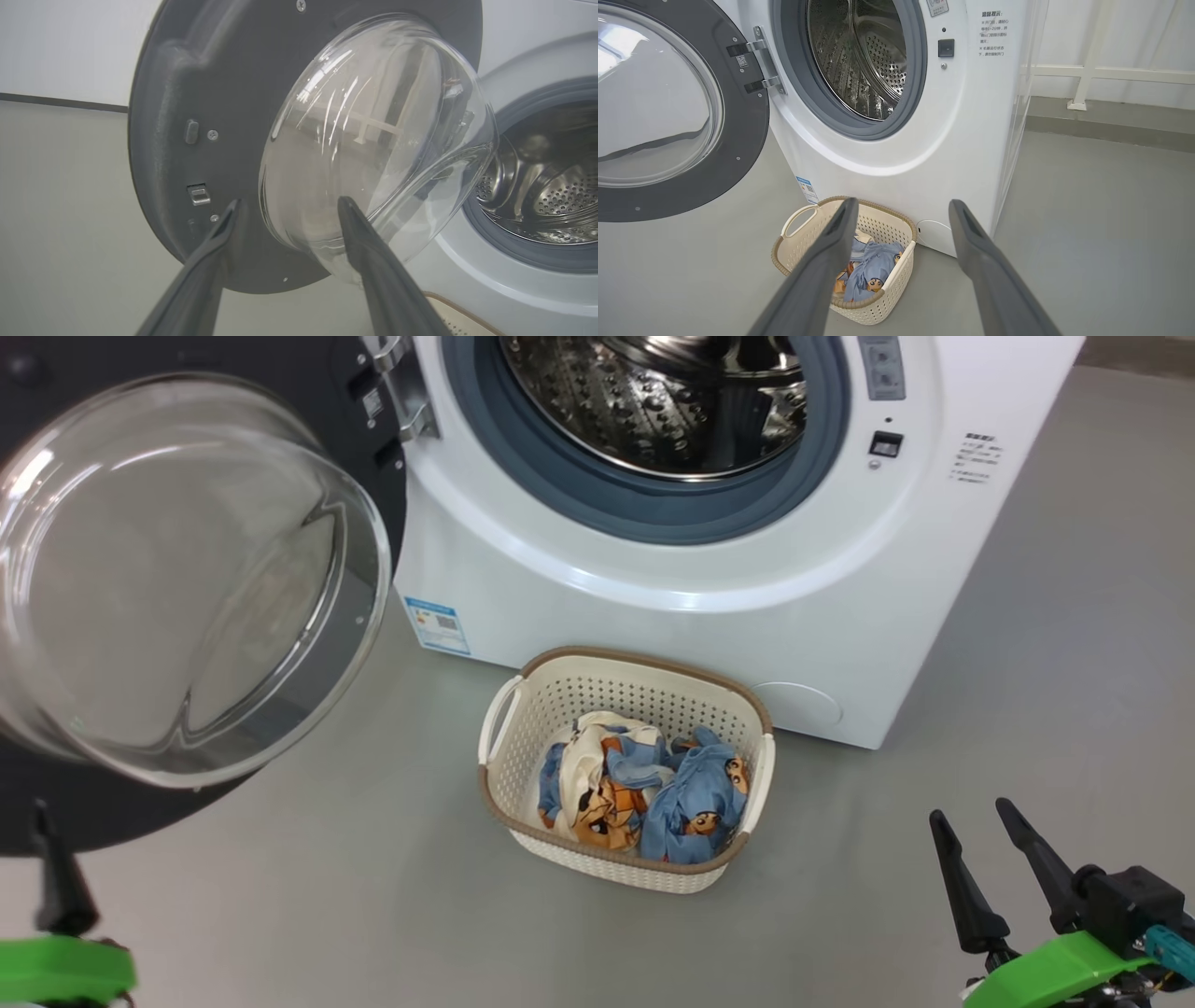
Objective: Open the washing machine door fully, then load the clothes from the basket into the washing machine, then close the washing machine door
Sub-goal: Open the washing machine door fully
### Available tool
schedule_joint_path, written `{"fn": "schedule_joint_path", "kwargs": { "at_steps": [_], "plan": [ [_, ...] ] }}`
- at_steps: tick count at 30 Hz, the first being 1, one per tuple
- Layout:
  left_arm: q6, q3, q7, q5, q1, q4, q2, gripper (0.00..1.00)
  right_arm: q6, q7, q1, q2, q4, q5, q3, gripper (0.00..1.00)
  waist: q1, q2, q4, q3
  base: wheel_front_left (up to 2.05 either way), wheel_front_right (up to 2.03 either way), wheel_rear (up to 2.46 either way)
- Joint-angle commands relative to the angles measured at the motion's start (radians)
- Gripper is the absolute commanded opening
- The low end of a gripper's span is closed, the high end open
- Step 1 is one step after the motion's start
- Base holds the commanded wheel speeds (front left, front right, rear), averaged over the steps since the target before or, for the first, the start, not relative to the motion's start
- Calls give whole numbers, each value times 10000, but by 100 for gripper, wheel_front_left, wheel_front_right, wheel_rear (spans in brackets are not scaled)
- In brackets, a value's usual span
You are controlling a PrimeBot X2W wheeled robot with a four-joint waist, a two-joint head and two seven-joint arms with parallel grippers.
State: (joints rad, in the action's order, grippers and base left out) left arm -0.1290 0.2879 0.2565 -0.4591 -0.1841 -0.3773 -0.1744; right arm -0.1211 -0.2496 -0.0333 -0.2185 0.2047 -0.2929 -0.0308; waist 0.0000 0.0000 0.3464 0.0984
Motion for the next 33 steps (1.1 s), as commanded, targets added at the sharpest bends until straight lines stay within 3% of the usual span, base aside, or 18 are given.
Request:
{"fn": "schedule_joint_path", "kwargs": {
  "at_steps": [1, 14, 27, 33],
  "plan": [
    [-17, 49, 53, -84, 169, 515, -324, 100, -96, -122, 44, -51, -273, 44, -174, 100, 0, 0, -204, -120, 0, 0, 0],
    [-17, -1693, 53, -436, 1126, 1488, -324, 100, -96, -122, 76, 57, -332, 74, -48, 100, 0, 0, -1361, -78, 0, 0, 0],
    [-17, -2882, 53, -379, 1075, 1678, -205, 100, -96, -122, 16, 153, -367, 82, 17, 100, 0, 0, -2592, 35, 0, 0, 0],
    [-17, -2957, 53, -420, 1234, 1709, -108, 100, -96, -122, 73, 183, -357, 71, 12, 100, 0, 0, -3045, -69, 0, 0, 0]
  ]
}}
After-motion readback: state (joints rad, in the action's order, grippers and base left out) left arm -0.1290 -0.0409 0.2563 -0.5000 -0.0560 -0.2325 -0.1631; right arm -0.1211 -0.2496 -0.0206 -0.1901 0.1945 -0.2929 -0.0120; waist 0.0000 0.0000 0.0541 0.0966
